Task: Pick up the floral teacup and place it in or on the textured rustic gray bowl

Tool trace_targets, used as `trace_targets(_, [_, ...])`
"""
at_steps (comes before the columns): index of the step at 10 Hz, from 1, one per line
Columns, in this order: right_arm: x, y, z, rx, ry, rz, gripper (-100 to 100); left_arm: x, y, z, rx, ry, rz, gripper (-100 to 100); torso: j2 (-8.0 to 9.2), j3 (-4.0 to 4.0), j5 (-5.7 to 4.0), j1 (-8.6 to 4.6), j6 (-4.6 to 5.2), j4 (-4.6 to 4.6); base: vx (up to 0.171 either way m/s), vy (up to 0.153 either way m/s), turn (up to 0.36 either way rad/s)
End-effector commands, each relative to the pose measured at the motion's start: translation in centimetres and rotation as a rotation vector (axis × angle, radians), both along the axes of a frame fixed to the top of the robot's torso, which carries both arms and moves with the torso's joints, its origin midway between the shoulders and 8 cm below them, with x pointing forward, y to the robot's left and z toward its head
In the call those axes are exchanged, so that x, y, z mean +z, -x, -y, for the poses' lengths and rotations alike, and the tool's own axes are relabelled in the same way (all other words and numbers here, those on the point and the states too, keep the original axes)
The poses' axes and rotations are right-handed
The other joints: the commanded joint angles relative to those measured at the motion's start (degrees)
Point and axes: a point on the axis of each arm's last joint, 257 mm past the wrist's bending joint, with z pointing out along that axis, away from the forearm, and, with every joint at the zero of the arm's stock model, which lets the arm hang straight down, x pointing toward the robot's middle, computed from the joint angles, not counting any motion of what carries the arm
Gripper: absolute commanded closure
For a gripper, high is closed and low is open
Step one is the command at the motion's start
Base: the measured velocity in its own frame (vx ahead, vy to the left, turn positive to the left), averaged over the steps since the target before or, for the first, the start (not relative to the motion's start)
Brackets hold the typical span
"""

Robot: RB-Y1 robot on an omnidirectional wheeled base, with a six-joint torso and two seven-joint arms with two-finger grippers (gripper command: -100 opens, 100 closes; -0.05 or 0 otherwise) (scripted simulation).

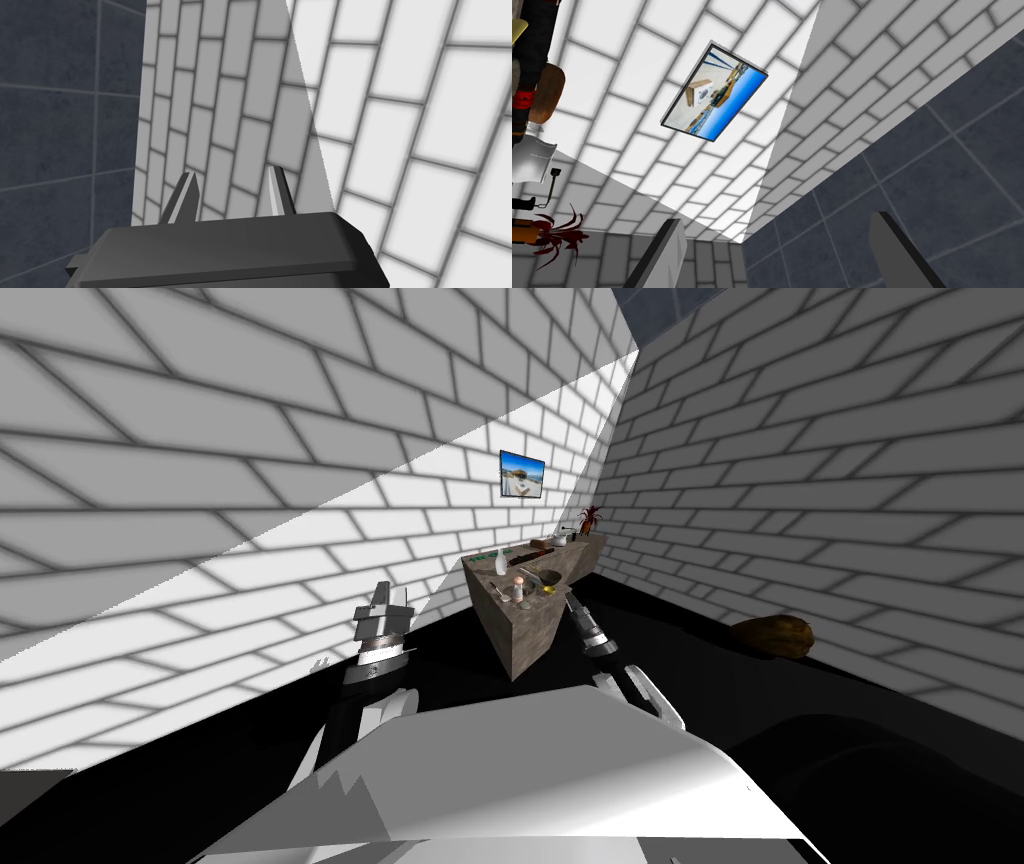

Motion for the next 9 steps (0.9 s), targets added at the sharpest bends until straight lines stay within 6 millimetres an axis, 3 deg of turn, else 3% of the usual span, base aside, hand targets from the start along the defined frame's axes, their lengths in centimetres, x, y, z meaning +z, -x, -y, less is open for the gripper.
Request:
trace_targets(1, [-1.3,-0.4,0.2,-0.002,0.046,-0.027,-100,0.0,0.0,0.0,0.0,0.0,0.0,0,0.0,0.0,0.0,0.0,0.0,0.0,-0.044,0.077,-0.001])
trace_targets(4, [-6.7,-1.6,1.7,-0.023,0.265,-0.143,-100,0.0,0.0,0.0,0.0,0.0,0.0,0,-0.05,-0.03,0.02,0.07,0.01,-0.01,-0.051,0.113,0.015])
trace_targets(5, [-7.1,-1.6,1.9,-0.022,0.275,-0.154,-100,0.0,0.0,0.0,0.0,0.0,0.0,0,0.0,0.0,0.05,0.22,0.0,0.0,-0.05,0.114,-0.001])
trace_targets(9, [-14.8,-2.0,6.6,-0.062,0.598,-0.313,-100,0.0,0.0,0.0,0.0,0.0,0.0,0,-0.21,-0.12,0.08,0.32,0.0,-0.04,-0.009,0.153,0.045])
